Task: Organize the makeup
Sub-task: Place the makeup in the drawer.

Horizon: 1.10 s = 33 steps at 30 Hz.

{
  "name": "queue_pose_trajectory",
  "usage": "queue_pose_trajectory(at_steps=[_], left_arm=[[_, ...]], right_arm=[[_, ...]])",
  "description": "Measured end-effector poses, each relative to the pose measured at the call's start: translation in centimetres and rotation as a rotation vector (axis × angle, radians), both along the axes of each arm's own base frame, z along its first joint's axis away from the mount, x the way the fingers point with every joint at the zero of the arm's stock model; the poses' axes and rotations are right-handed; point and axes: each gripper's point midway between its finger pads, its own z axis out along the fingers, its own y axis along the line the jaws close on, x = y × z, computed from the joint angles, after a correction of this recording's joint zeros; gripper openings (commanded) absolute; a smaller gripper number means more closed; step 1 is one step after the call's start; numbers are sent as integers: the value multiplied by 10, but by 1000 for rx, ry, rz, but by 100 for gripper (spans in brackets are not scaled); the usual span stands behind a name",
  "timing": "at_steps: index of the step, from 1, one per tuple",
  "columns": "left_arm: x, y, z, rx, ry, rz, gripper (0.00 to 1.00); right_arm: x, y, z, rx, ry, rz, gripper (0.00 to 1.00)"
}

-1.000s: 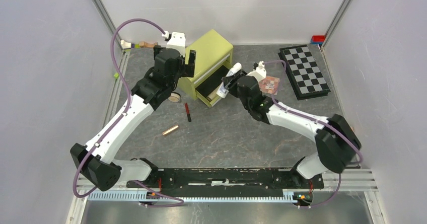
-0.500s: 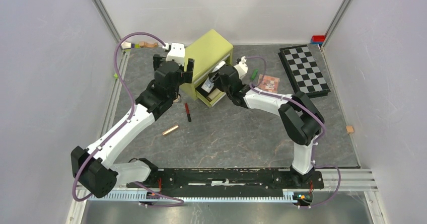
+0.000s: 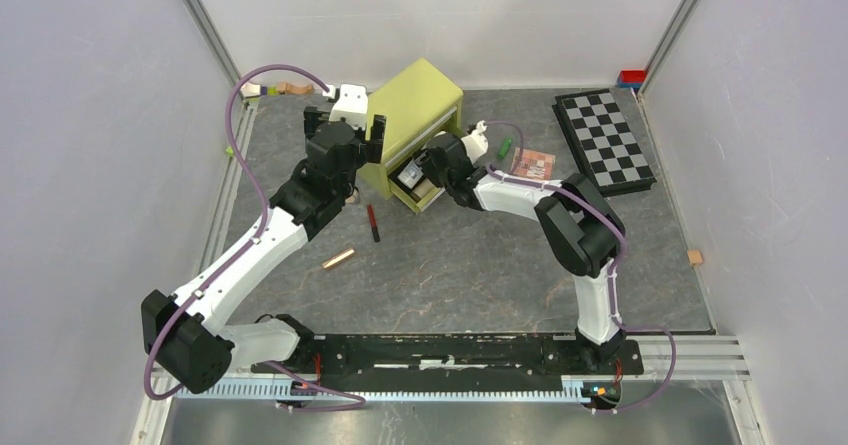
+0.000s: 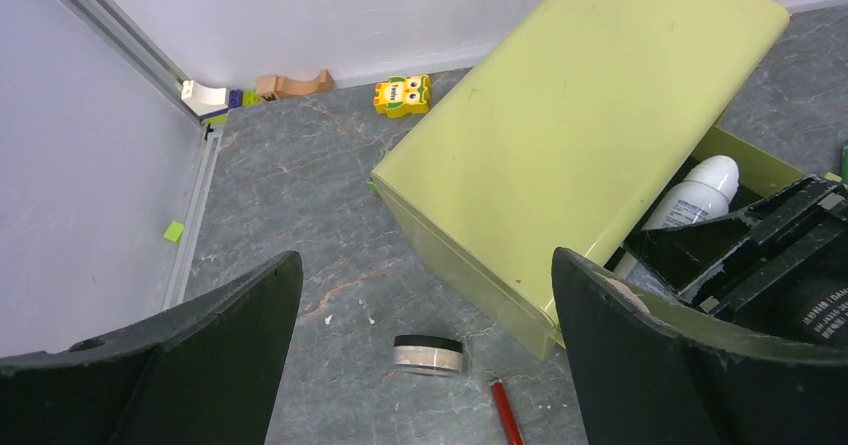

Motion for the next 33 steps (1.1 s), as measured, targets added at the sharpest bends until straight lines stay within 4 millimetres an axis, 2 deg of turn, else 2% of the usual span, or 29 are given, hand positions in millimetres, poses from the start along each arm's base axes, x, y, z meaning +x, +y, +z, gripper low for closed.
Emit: queue_pose_trajectory(at_steps=[5,10,14,21,27,33], left_arm=[[0,0,-1,5,-1,0,100],[0,0,-3,9,2,0,100],[0,1,-3,9,2,0,100],[0,1,-3,10,2,0,100],[0,1,-3,9,2,0,100],[0,1,-3,10,2,0,100]], right_arm=[[4,9,-8,18,18,8,33],[1,15,-12,25,30,27,48],[0,17,-12,30,34,38,56],[-2,21,-11,41,37,56,60],[0,23,-6,54,22,58,60],[-3,17,16,36,-13,65,59]])
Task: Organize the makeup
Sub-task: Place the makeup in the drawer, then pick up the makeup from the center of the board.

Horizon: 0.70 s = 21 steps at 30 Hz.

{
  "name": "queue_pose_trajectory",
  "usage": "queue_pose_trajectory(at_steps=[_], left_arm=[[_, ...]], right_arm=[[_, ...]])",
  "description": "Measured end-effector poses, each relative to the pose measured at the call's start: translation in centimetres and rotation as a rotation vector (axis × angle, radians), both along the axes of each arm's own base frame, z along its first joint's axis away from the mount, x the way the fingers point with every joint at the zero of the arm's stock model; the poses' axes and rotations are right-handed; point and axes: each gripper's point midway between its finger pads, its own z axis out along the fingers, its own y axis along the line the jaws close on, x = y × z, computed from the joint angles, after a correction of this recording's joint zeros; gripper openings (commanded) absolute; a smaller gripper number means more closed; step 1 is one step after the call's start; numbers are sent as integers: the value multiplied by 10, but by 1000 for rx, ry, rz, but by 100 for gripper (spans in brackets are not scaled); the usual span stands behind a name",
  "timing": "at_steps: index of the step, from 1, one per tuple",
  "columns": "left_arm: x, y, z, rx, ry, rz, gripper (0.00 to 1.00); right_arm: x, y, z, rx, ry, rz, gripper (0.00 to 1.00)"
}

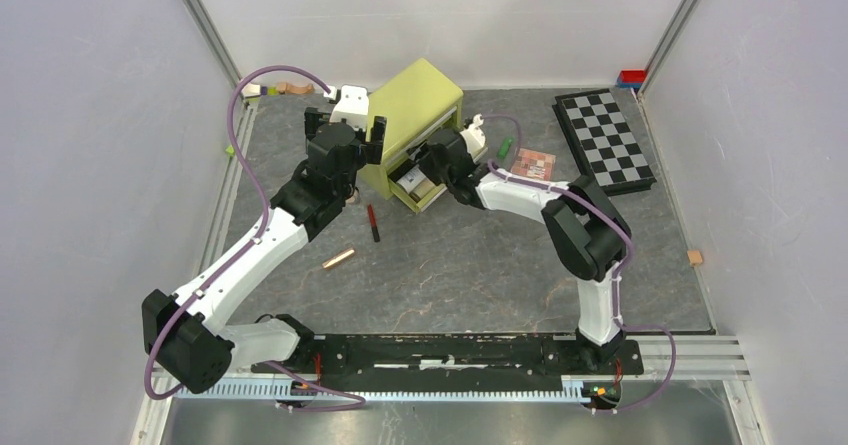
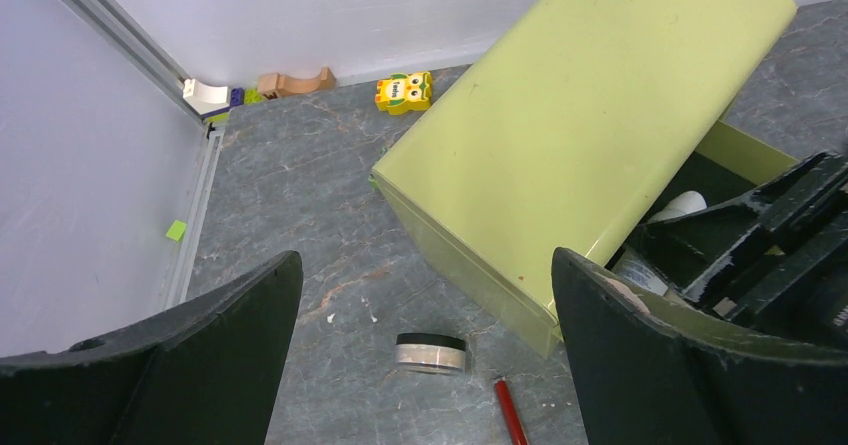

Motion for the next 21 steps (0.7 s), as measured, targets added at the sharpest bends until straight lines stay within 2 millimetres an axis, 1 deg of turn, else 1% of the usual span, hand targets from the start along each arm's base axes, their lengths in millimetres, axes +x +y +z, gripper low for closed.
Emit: queue_pose_trajectory(at_steps=[3,6,7,8,9,10,12,13,15,17,21], left_arm=[[0,0,0,0,0,0,100],[0,0,0,0,0,0,100],[0,0,0,0,0,0,100],[0,0,0,0,1,0,100],[0,0,0,0,1,0,100],[0,0,-1,1,2,1,100],[0,0,-1,3,4,1,100],[0,0,-2,3,6,1,100],[0,0,-3,5,9,1,100],[1,0,-5,8,13,1,100],[1,-1,-11,21,34,1,100]], right_arm=[[-3,-8,12,-39,-26,8,59],[-6,-13,37,-48,-86,20,59],[-10,-18,49,-54,-115,26,59],[-15,-24,63,-64,-143,30,59],[-21,-31,72,-79,-166,35,59],[-28,-41,90,-93,-209,37,59],[-35,-53,106,-124,-261,40,59],[-41,-63,111,-164,-289,46,60],[-54,-82,110,-249,-313,56,60],[-68,-102,99,-348,-315,73,60],[-98,-143,66,-559,-260,127,62]])
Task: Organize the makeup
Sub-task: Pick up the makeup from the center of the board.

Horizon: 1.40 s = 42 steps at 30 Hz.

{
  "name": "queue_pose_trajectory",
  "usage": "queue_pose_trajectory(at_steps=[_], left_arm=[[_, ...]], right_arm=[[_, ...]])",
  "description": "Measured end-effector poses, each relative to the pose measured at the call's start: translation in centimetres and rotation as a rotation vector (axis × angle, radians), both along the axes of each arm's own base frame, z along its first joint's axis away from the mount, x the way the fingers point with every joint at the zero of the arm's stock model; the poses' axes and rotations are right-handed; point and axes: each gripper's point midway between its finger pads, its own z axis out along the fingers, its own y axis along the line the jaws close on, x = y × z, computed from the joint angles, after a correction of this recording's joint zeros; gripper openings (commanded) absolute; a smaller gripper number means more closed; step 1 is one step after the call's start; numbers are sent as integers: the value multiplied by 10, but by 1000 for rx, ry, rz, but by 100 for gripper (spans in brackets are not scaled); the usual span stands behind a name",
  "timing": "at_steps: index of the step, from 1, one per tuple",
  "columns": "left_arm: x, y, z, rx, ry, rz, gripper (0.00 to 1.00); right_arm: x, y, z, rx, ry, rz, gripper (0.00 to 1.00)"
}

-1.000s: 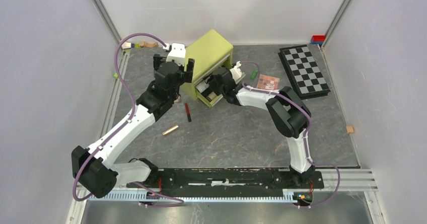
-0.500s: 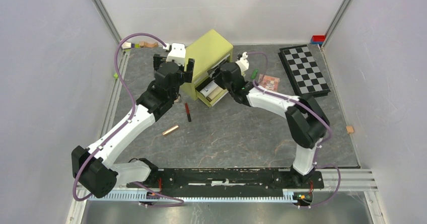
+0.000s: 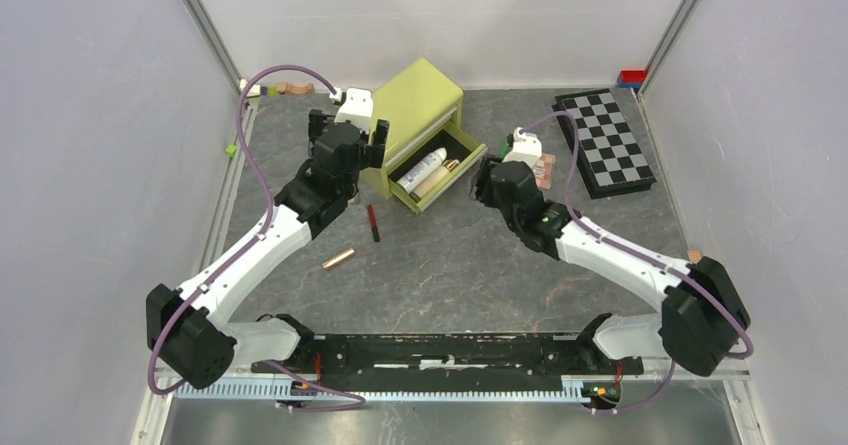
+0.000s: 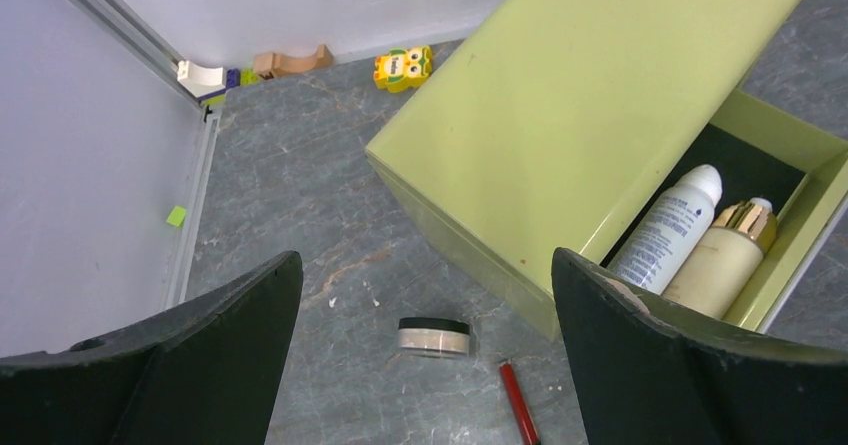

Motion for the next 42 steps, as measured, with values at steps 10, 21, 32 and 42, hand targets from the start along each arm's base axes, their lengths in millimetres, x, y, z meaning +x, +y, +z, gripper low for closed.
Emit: queue_pose_trajectory(at_steps=[10,21,32,42], left_arm=[[-10,1,-10,-39,102,24,100],[-70,23,-7,-217,165,50,100],[-114,37,-67,-284,297,83,100],[-117,39,-110,-310,380,148,100]], right_arm=[[-64,-56,-51,-263,115,108,64],[-123,-83,-126,-304,234,230,64],[-149,-77,-153,-225,285,305,63],[-153,-78,-160,-199,273,306,64]])
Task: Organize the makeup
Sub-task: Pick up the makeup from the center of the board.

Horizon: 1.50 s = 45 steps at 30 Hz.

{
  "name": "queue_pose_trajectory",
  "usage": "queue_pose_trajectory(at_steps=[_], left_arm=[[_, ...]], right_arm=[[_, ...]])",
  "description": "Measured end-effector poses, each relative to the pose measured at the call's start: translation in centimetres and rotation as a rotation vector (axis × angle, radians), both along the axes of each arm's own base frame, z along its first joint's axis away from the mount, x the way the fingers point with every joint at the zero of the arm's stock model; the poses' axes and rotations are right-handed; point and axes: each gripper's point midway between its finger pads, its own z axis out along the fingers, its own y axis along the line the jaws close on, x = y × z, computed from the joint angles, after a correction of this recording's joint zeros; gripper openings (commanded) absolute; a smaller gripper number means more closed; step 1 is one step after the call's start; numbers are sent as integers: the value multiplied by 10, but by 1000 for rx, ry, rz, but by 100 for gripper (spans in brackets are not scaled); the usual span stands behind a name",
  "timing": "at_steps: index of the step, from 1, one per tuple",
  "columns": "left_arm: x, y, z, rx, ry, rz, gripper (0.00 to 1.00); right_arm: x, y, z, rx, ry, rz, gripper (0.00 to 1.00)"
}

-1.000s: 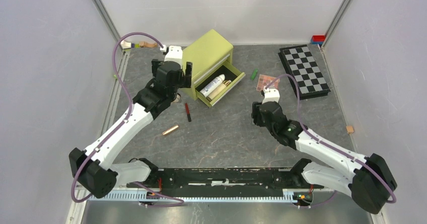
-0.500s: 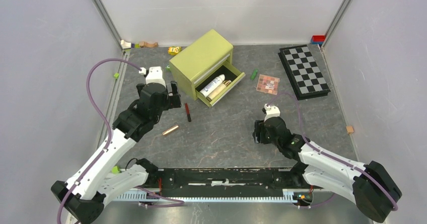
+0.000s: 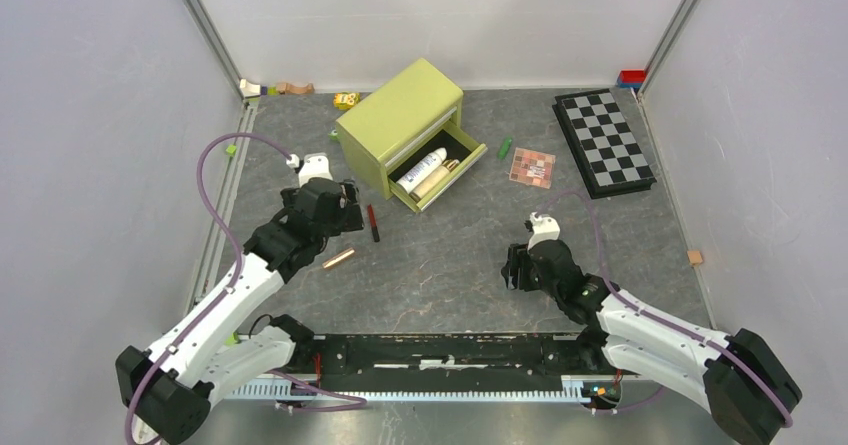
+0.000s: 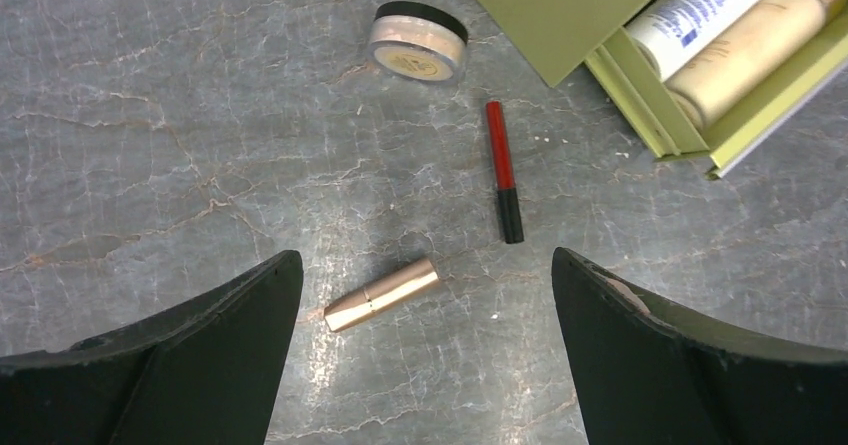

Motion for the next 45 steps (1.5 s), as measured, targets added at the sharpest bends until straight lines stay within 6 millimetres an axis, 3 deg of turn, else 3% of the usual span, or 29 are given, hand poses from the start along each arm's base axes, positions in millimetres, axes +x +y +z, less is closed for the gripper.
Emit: queue_pose_trajectory(at_steps=[5,23,28,35,45], left_arm=[[11,5,-18,2,25,39,100],[95,20,-73,-47,74,59,100],[103,18,-87,-41,100,10,100],[116,29,-93,-68,94,21,100],[131,20,-122,-119,155,-22,99]], right_arm=[[4,1,-1,9,-37,1,64],[15,7,-4,35,-136,32,64],[18,10,-4,37,-143,37,64],[19,12,-4,41,-146,42,64],[21,14,-4,41,-147,45,64]])
